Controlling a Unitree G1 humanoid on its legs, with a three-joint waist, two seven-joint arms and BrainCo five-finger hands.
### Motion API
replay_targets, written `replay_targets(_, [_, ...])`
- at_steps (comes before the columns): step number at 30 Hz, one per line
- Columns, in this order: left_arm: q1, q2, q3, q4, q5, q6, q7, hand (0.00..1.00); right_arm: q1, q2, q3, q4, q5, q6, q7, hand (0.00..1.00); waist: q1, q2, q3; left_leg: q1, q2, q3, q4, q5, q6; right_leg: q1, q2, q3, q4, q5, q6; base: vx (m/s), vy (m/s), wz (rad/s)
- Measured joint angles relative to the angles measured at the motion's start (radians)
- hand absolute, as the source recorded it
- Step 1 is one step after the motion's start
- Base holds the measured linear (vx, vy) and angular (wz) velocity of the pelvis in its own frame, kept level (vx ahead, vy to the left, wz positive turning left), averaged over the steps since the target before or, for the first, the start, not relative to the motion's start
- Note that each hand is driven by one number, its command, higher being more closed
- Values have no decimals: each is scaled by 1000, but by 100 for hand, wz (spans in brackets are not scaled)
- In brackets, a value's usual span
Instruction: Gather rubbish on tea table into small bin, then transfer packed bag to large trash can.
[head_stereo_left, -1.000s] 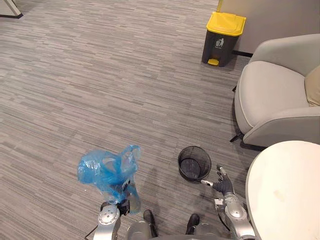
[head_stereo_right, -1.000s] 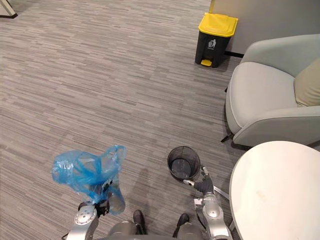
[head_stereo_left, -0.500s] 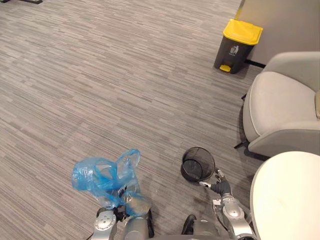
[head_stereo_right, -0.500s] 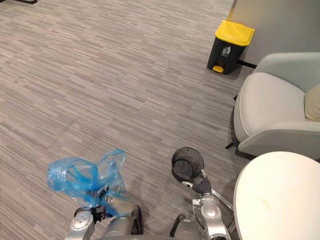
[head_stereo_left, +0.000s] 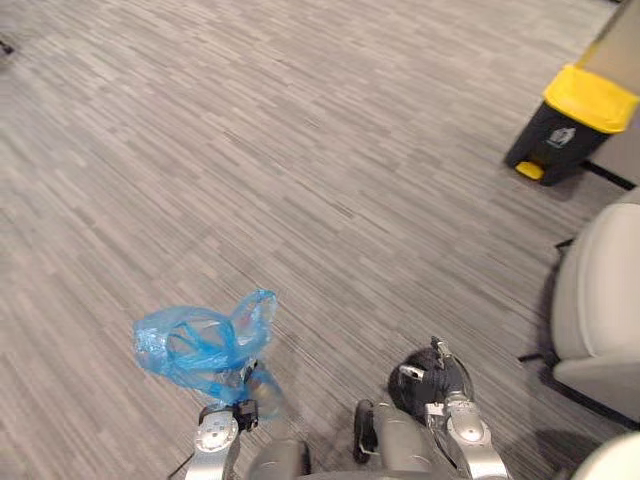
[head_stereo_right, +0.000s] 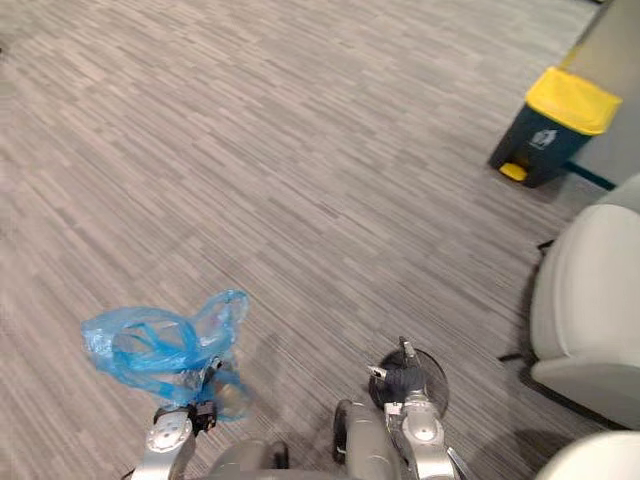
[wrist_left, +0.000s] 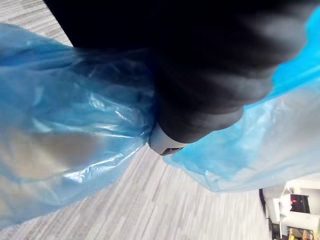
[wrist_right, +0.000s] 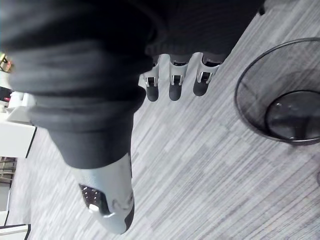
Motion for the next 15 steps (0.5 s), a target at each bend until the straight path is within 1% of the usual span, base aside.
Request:
replay_targets(1, [2,-19,0,-13,0,3,-8,100,29,0,4,-50,2,0,0,0,-9,3,1,-35,24,30,172,35,-48,81,19,-12,-51,4,-6,363,-92,46])
replay_targets(2, [11,-26,1,-30,0,3,-15,100,40,-1,6,-75,4,-1,-1,0,-9,3,2,-74,46,45,291,75,-51,126,29,-11,-76,5,-8,530,-57,10])
replay_targets(3, [24,-34,-1,-55,0,1,-21,100,50,3,13,-115,15,-6,-3,0,13,3,2,-160,113,100,507,60,-36,216,51,14,-135,4,-13,340,17,-22])
replay_targets(4, [23,-34,-1,-57,0,1,-21,100,49,1,12,-127,22,-6,-5,0,20,0,1,-195,130,117,556,48,-17,247,54,30,-159,2,-17,566,70,-43])
replay_targets(5, [19,-34,0,-64,0,3,-22,100,41,-1,9,-140,35,-8,-12,0,33,-2,0,-269,149,129,593,28,16,287,53,55,-196,1,-17,378,93,-52])
replay_targets(6, [14,-36,0,-73,1,3,-22,100,32,3,1,-140,42,-8,-21,0,48,-6,1,-334,163,135,560,17,34,304,45,82,-209,1,-17,358,124,-57])
replay_targets(7, [12,-37,1,-76,1,3,-22,100,29,4,-1,-139,43,-7,-22,0,54,-5,1,-365,167,133,518,15,38,308,39,91,-208,1,-16,328,227,-68])
replay_targets(8, [12,-36,0,-80,2,3,-23,100,27,12,-1,-138,43,-6,-22,0,69,-7,1,-395,164,124,353,23,37,312,18,115,-187,-17,11,400,328,-72])
replay_targets(9, [16,-52,-4,-81,3,2,-23,100,35,6,-9,-149,44,-6,-22,0,71,12,-4,-370,158,58,90,112,24,312,10,141,-143,-72,73,414,368,-78])
replay_targets(10, [22,-64,-8,-83,3,2,-23,100,47,1,-7,-159,44,-6,-21,0,75,30,-6,-351,169,42,25,271,-13,315,18,155,-128,-107,101,333,303,-60])
replay_targets(11, [5,-39,-1,-57,3,10,-20,100,48,41,-1,-134,44,1,-21,0,67,-27,-14,-347,129,83,55,227,8,314,-35,202,-121,-145,101,260,202,-42])
replay_targets(12, [-6,-33,-4,-59,3,10,-21,100,51,55,-1,-134,43,-1,-20,0,69,-40,-21,-353,115,88,72,208,14,309,-47,229,-136,-136,103,310,211,-37])
replay_targets(14, [-9,-32,-4,-62,14,10,-21,100,46,58,-2,-132,41,-2,-18,0,63,-45,-22,-353,122,120,126,164,32,315,-60,267,-151,-118,103,269,178,-53])
replay_targets(15, [-5,-32,-4,-69,22,10,-20,100,46,57,-6,-132,41,-3,-18,0,68,-47,-23,-341,125,144,146,140,44,310,-72,304,-147,-105,121,280,209,-100])
